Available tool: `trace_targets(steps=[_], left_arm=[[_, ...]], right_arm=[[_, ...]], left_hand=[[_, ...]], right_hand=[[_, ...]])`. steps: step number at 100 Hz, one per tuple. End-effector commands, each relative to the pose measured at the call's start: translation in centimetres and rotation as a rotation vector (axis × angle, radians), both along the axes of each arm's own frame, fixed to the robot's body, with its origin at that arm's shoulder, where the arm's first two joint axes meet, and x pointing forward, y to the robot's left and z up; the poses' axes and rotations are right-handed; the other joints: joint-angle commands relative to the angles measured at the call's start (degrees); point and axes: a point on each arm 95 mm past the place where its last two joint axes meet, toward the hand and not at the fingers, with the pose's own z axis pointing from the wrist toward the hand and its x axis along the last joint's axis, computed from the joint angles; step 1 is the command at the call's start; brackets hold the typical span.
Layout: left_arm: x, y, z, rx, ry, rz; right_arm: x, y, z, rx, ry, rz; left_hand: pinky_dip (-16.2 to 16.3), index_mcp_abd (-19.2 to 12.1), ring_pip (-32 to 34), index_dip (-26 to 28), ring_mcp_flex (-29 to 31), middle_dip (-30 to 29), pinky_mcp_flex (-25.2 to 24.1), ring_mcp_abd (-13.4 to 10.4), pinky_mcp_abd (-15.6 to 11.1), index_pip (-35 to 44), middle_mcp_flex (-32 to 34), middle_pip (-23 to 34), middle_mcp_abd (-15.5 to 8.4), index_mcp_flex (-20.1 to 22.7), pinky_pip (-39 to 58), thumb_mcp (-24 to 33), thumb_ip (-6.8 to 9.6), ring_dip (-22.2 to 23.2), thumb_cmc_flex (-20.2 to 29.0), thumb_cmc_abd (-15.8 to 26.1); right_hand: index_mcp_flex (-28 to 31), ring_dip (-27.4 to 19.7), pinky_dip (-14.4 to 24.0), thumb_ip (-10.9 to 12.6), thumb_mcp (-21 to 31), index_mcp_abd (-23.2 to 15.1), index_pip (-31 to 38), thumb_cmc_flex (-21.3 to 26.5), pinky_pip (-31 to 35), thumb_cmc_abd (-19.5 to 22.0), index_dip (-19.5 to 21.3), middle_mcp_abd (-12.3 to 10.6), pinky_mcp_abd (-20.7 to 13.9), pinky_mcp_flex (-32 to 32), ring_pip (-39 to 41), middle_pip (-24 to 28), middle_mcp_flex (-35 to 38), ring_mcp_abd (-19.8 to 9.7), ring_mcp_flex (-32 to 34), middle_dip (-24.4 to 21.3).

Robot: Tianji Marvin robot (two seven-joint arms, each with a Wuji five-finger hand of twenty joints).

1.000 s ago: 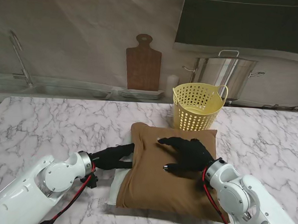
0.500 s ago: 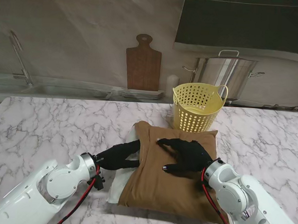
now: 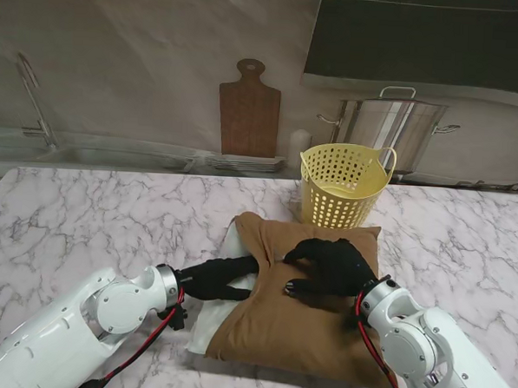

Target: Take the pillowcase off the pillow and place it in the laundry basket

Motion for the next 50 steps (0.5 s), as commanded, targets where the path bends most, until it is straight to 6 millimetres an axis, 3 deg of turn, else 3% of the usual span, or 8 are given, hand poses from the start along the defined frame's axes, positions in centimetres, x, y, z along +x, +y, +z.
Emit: trace_targets(steps=[1,4,5,16,26,34,42,50], left_arm=[[-0.7,0.0,-1.8,0.047,0.049,-0.027],[-0.6,0.0,-2.0,0.059,0.049,-0.035],[-0.6,0.1,-2.0,0.063,0.049,-0.037],[-0.7,0.1,-2.4,0.090,0.044,-0.063],[-0.9,0.1,-2.7,0.092,0.042,-0.078],[-1.1,0.3,-2.8,0.100,0.041,-0.094],[-1.5,0.6,-3.0,0.113,0.044,-0.110],[-1.9,1.0,-3.2,0.116,0.047,-0.121]], right_arm=[[-0.2,0.3,0.2,0.005,-0.012,0.013],[-0.2,0.4,0.3,0.007,-0.012,0.016],[-0.2,0.4,0.3,0.008,-0.012,0.017],[0.1,1.0,0.5,-0.006,0.013,0.040],[0.6,1.7,0.4,-0.045,0.033,0.067],[1.1,2.3,0.2,-0.083,0.042,0.084],[1.7,2.6,-0.1,-0.140,0.048,0.089],[2.2,3.0,-0.4,-0.170,0.065,0.085]], left_hand=[[-0.6,-2.6,-0.4,1.8,-0.3,0.2,-0.2,-5.7,-1.0,1.8,-0.6,0.4,-1.4,2.7,4.0,-0.7,-1.00,-1.1,2.6,-1.6],[-0.7,-2.7,-0.5,2.0,-0.5,0.1,-0.2,-5.9,-1.1,2.1,-0.8,0.4,-1.5,3.5,3.8,-0.7,-0.95,-1.2,3.0,-2.2],[-0.8,-2.7,-0.5,2.0,-0.6,0.1,-0.3,-5.9,-1.1,2.1,-1.0,0.4,-1.6,3.6,3.7,-0.7,-0.94,-1.3,3.1,-2.4],[-1.1,-2.9,-0.8,2.1,-1.1,-0.2,-0.4,-6.5,-1.4,2.3,-1.5,0.4,-1.7,4.0,3.1,-0.6,-0.79,-1.7,3.6,-3.6],[-1.3,-3.2,-1.0,2.2,-1.2,-0.4,-0.3,-7.1,-1.6,2.3,-1.6,0.7,-1.9,4.3,2.5,-0.6,-0.74,-2.0,3.8,-4.3],[-1.4,-3.2,-1.0,2.3,-1.3,-0.6,-0.3,-7.3,-1.7,2.4,-1.8,0.8,-2.1,4.6,2.2,-0.6,-0.74,-2.2,3.9,-4.8],[-1.5,-3.2,-1.2,2.4,-1.6,-0.7,-0.3,-7.6,-1.8,2.5,-1.9,0.8,-2.3,5.0,1.8,-0.5,-0.75,-2.5,3.8,-4.8],[-1.6,-3.2,-1.2,2.5,-1.5,-0.8,-0.2,-7.5,-1.8,2.7,-1.8,0.8,-2.2,5.4,1.6,-0.5,-0.77,-2.6,3.8,-4.9]], right_hand=[[0.4,-0.2,-0.9,-0.9,-0.8,-2.1,1.8,-2.0,0.8,1.7,1.6,-0.8,-1.3,-1.6,-0.1,0.0,0.9,-1.4,-0.8,0.6],[-1.3,-0.6,-1.5,-0.9,-0.8,-1.8,0.6,-2.1,0.1,1.7,1.0,-0.8,-1.2,-1.9,-0.5,-0.5,0.5,-1.3,-1.2,0.6],[-4.5,-1.0,-2.0,-0.9,-0.8,-1.4,-1.1,-2.3,-0.5,1.6,0.2,-0.9,-1.3,-2.6,-1.1,-1.0,-0.4,-1.2,-2.1,0.5],[-18.3,-2.7,-4.6,-1.0,0.1,-1.3,-10.7,-3.6,-4.0,0.2,-4.1,-1.8,-0.8,-5.2,-2.7,-3.6,-5.1,-0.9,-5.0,-0.5],[-24.2,-3.1,-5.3,-1.1,0.9,-1.6,-14.9,-4.1,-6.0,-1.4,-5.6,-1.3,-0.5,-6.0,-3.2,-4.1,-8.6,-0.7,-6.5,-0.8],[-25.4,-3.4,-5.6,-1.2,1.6,-2.2,-16.1,-3.3,-7.6,-2.6,-5.3,-0.7,-0.2,-6.2,-3.6,-3.8,-11.4,-0.7,-7.5,-1.0],[-25.1,-3.6,-5.6,-1.0,1.9,0.4,-15.8,-2.9,-8.2,-3.0,-4.7,0.1,-0.2,-6.4,-3.7,-3.6,-12.5,-0.6,-8.0,-1.1],[-23.1,-2.6,-5.0,-1.0,1.9,2.6,-13.3,-1.1,-8.6,-3.9,-1.7,0.5,-0.1,-5.8,-1.9,0.6,-11.4,-0.9,-5.8,0.9]])
